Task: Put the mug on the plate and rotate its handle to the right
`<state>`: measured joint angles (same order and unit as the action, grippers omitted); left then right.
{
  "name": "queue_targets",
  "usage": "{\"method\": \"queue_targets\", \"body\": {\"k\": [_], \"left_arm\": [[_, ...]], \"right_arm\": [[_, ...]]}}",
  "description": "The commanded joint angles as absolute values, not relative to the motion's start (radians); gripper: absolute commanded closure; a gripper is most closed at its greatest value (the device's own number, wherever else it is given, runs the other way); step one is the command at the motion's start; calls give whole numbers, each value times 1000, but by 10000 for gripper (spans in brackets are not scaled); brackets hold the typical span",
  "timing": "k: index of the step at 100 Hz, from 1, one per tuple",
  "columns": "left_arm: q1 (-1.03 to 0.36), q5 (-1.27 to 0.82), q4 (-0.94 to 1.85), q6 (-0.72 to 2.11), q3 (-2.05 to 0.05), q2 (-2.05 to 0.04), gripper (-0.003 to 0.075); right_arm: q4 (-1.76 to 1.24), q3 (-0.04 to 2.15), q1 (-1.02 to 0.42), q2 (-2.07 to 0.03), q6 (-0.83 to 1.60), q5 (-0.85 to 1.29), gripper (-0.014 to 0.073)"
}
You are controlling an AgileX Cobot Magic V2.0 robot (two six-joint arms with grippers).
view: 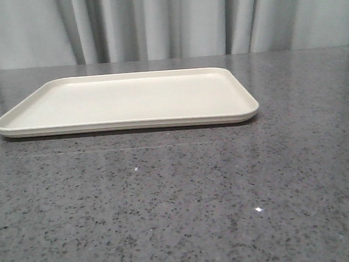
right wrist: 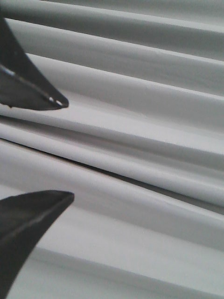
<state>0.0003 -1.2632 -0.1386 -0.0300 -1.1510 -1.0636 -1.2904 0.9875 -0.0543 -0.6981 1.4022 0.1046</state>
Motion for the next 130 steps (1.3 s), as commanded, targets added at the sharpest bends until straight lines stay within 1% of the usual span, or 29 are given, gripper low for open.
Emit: {"method": "queue_targets", "body": {"k": [1,72,122,130], "left_arm": [[-6,-1258,-139,-32,-1168,-1067,375],[-6,-1233,-130,-25,-1155,-1226,375],[-6,-1262,-137,0,-1113,-1264,375],[-6,-1260,-137,0,-1105,-1264,400]], "right_arm": [[-1292,1022,-54,-703,1409,80,193],[-1293,1022,-54,-703,1409,80,193],[-1293,1022,-54,-703,1409,79,193],[-1293,1022,-54,-703,1409,78,193]]}}
